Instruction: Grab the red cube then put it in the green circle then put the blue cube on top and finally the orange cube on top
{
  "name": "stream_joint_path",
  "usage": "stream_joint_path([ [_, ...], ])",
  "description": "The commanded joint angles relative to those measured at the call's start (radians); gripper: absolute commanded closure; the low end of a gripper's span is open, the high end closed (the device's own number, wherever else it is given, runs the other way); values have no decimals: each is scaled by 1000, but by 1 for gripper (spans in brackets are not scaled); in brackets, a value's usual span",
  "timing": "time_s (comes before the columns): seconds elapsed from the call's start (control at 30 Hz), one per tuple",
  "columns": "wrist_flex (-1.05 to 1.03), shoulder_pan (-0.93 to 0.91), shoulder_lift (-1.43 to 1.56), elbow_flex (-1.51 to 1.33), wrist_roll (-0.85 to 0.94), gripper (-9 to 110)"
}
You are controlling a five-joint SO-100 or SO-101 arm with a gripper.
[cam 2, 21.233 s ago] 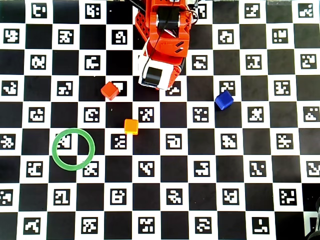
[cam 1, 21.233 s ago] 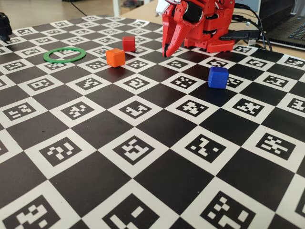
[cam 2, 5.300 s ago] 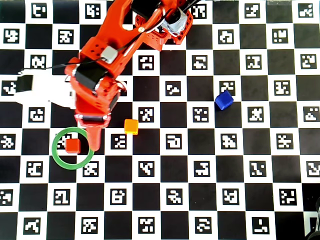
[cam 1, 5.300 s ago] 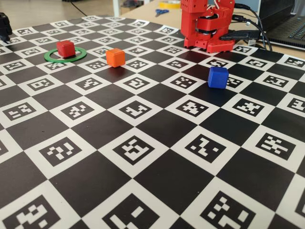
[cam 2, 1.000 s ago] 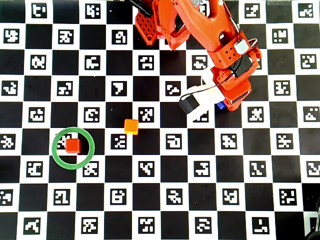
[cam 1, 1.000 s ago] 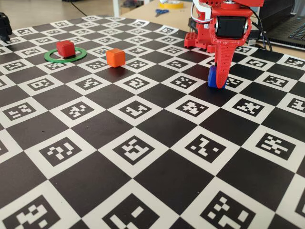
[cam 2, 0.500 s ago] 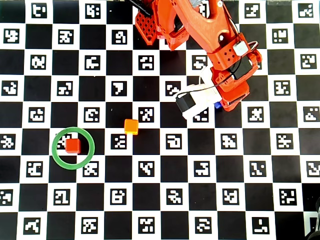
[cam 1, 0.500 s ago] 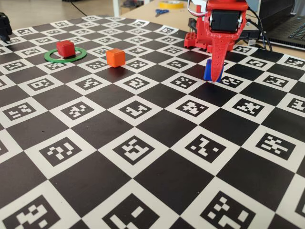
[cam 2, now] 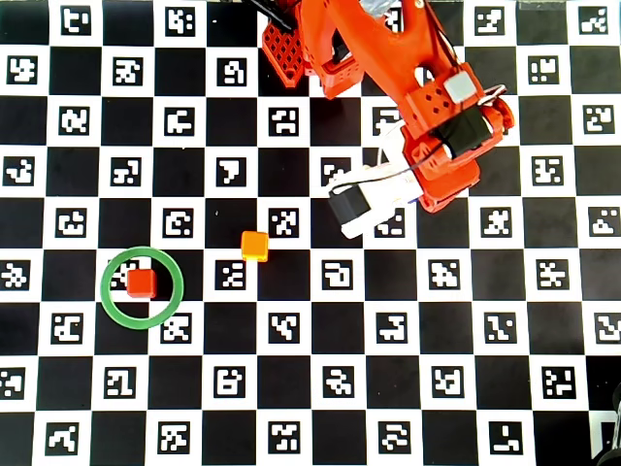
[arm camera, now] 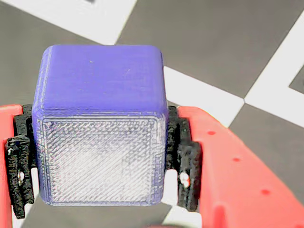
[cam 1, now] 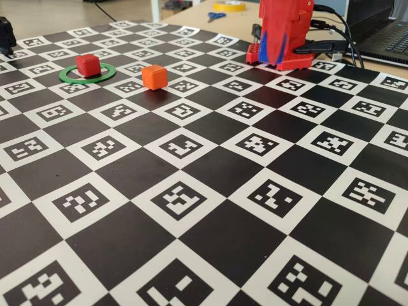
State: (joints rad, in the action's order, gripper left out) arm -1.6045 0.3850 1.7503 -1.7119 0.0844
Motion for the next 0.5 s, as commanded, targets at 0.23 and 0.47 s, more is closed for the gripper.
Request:
stream_joint_path([
  [0.23, -215, -321, 5, 357, 218, 101],
  [0.47, -235, -543, -72, 494, 370, 102],
])
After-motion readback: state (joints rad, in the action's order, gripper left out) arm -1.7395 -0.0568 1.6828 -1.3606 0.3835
